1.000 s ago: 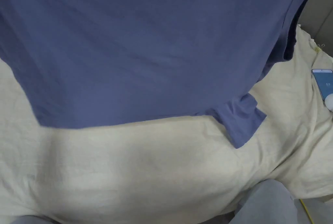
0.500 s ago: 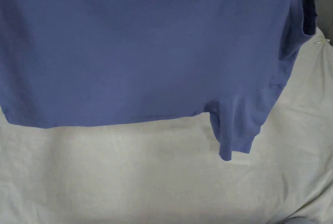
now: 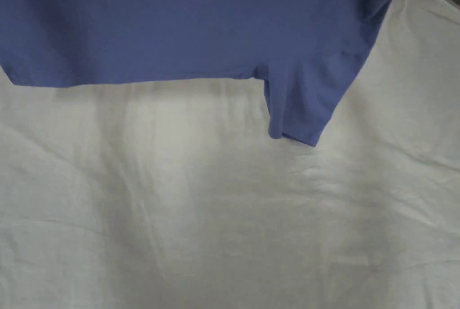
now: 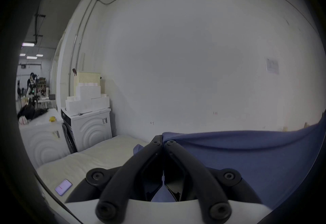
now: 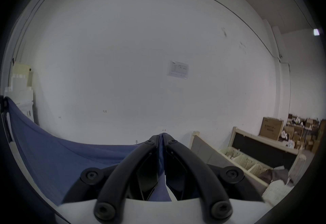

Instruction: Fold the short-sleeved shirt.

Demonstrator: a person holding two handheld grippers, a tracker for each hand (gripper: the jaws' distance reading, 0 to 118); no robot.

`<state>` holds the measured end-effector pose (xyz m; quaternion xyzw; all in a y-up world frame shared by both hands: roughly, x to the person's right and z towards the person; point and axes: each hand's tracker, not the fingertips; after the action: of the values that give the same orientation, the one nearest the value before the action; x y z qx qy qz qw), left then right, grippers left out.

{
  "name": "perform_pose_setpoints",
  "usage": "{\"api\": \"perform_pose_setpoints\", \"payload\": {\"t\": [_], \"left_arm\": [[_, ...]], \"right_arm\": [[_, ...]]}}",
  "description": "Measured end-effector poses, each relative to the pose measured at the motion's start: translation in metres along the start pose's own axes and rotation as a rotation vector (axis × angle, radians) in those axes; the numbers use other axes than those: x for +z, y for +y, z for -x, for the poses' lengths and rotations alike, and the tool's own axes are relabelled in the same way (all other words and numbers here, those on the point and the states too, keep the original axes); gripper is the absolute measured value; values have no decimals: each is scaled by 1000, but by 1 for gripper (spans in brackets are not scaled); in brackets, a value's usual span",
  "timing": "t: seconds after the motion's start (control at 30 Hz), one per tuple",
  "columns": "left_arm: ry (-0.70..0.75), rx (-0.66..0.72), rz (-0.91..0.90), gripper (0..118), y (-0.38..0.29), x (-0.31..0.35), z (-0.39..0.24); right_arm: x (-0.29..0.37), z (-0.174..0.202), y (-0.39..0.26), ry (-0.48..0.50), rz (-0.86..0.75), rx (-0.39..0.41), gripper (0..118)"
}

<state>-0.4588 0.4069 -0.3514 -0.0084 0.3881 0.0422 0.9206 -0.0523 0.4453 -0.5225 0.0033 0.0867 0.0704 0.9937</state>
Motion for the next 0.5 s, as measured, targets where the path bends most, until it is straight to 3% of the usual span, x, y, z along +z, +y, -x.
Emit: {"api": "perform_pose_setpoints", "payload": {"t": [0.17, 0.23, 0.3, 0.4, 0.5], "left_arm": [[-22, -35, -7, 0, -42, -20, -11], [-14, -63, 6, 0, -67, -28, -14], [-14, -94, 77, 0, -94, -39, -10], [-21, -40, 177, 0, -139, -55, -1], [-12, -105, 283, 0, -194, -61, 6]], "right_arm": [[-23, 14, -33, -71, -40, -67, 3], [-15, 26, -56, -51, -43, -88, 3], [-25, 35, -78, -32, 35, -47, 3], [-35, 44, -122, 8, 115, -79, 3], [-43, 53, -175, 26, 237, -64, 3]]}}
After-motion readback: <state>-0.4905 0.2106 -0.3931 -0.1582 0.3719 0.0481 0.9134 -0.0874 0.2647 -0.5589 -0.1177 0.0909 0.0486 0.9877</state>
